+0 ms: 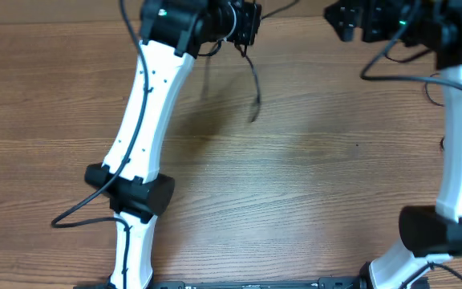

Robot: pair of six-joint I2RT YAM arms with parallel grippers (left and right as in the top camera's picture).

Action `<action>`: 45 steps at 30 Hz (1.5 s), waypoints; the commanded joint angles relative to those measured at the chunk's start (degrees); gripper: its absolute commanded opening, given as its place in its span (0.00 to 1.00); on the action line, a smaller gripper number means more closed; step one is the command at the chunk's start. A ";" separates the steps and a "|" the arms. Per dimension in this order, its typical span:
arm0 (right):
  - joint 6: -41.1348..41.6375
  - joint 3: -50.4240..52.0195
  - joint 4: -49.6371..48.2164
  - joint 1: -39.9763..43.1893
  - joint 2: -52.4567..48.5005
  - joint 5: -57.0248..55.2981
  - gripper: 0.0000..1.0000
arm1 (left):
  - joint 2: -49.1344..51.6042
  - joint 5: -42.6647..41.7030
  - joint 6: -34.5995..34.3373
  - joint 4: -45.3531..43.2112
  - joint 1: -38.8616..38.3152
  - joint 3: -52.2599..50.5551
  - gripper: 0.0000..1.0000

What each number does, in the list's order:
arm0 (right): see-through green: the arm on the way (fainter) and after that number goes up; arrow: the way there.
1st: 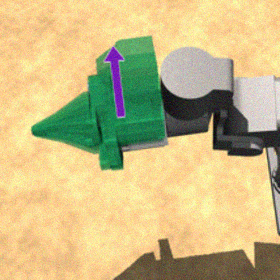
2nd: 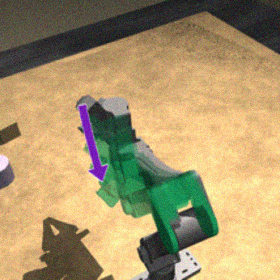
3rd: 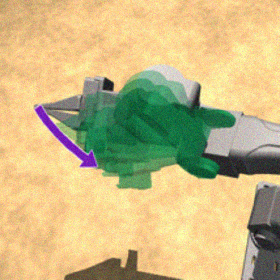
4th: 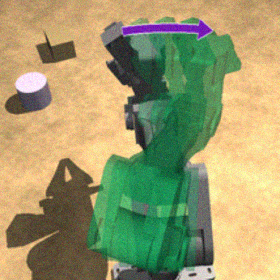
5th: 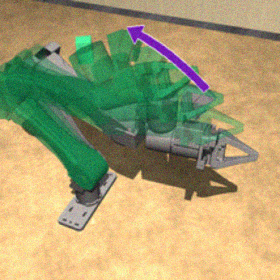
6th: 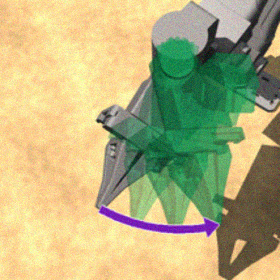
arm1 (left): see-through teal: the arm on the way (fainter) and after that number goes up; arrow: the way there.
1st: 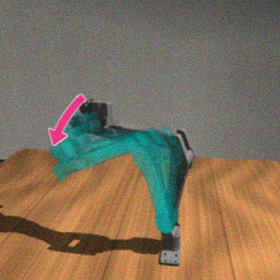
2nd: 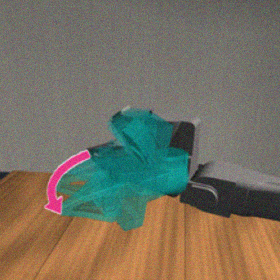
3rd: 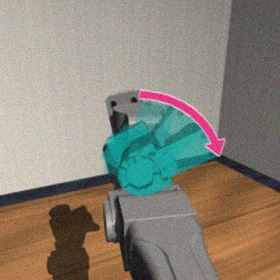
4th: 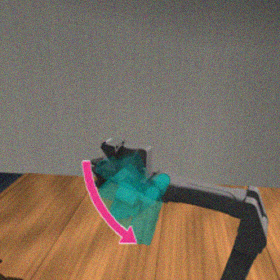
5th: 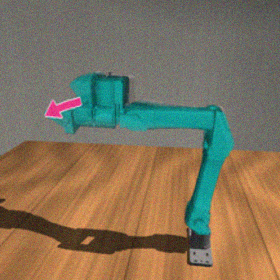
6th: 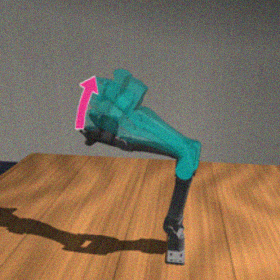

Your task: Untangle cables

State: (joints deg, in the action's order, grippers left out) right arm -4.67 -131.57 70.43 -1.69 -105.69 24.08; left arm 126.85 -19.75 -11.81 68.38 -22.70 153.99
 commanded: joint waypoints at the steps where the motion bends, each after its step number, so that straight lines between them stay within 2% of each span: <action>1: 0.37 0.76 -2.89 -1.70 -2.08 1.95 0.98 | -4.22 -5.35 -10.08 -2.78 0.98 0.46 0.04; 9: 0.39 1.03 -8.35 -3.63 -3.74 1.97 0.99 | -5.44 -20.96 -25.55 -9.79 2.82 0.46 0.04; 20: 0.17 1.07 -10.38 -4.42 -6.99 1.70 0.99 | -5.46 -36.04 -32.59 -16.13 2.78 0.46 0.04; 30: 0.22 1.11 -13.11 -4.48 -9.73 1.70 0.98 | -5.46 -40.44 -41.33 -27.02 2.56 0.46 0.04; 31: 0.20 1.11 -13.35 -4.46 -9.86 1.70 0.97 | -5.46 -40.65 -41.66 -27.47 2.40 0.46 0.04; 33: 0.17 1.11 -13.70 -4.46 -10.19 1.42 0.88 | -5.46 -41.44 -42.25 -28.44 1.97 0.46 0.04; 34: 0.20 1.11 -13.79 -4.46 -10.38 1.38 0.88 | -5.46 -41.44 -42.29 -28.39 1.70 0.46 0.04; 38: 0.44 1.11 -14.27 -4.46 -11.80 1.62 0.90 | -5.46 -41.40 -42.23 -28.41 1.18 0.46 0.04; 41: 1.99 1.01 -17.40 -4.46 -11.98 3.04 1.00 | -5.46 -40.83 -38.91 -28.20 1.22 0.46 0.04; 45: 4.46 -1.27 -21.53 -3.63 -10.32 2.99 1.00 | -5.46 -38.12 -35.41 -26.62 1.73 0.46 0.04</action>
State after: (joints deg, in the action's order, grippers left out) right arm -2.72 -130.65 50.68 -5.96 -117.30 26.20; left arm 122.98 -59.16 -50.83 41.56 -21.17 154.01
